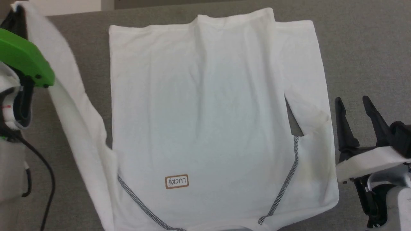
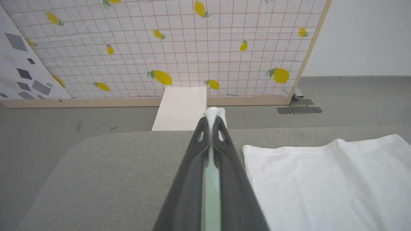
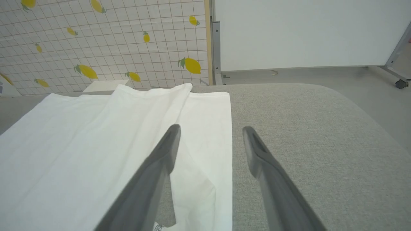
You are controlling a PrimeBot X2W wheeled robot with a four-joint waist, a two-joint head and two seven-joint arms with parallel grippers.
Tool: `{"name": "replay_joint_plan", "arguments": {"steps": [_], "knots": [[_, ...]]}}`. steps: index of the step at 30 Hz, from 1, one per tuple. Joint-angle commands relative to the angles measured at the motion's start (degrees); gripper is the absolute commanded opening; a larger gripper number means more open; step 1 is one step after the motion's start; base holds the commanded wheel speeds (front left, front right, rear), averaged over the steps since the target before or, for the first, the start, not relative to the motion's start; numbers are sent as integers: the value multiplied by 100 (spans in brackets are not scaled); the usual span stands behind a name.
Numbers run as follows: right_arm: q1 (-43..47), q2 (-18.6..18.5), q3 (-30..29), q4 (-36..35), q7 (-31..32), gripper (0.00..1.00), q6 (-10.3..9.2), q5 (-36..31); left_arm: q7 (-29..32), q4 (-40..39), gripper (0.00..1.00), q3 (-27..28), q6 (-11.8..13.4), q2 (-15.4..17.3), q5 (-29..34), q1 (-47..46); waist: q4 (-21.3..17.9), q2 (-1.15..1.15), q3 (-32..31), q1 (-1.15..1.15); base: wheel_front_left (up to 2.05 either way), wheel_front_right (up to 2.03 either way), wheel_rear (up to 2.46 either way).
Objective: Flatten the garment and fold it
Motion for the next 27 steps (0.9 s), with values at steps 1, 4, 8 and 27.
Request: {"name": "replay_joint_plan", "arguments": {"steps": [1, 4, 8, 27], "knots": [[100, 25, -39, -62, 45, 100, -9, -31, -11, -258, 0, -108, 0, -103, 32, 101, 436, 0, -539, 0, 0, 0, 0], [247, 36, -94, -150, 128, 100, -9, -30, 30, -854, 0, -430, -25, -383, 15, 171, 551, 0, -700, 0, 0, 0, 0], [374, 50, -117, -253, 220, 100, -9, -25, -36, -1393, 0, -1027, -76, -999, -85, 289, 637, 0, -835, 0, 0, 0, 0], [522, 76, -32, -229, 378, 100, -9, 112, -415, 1412, 0, -4384, -1055, -2823, -534, 1635, 243, 0, -698, 0, 0, 0, 0]]}}
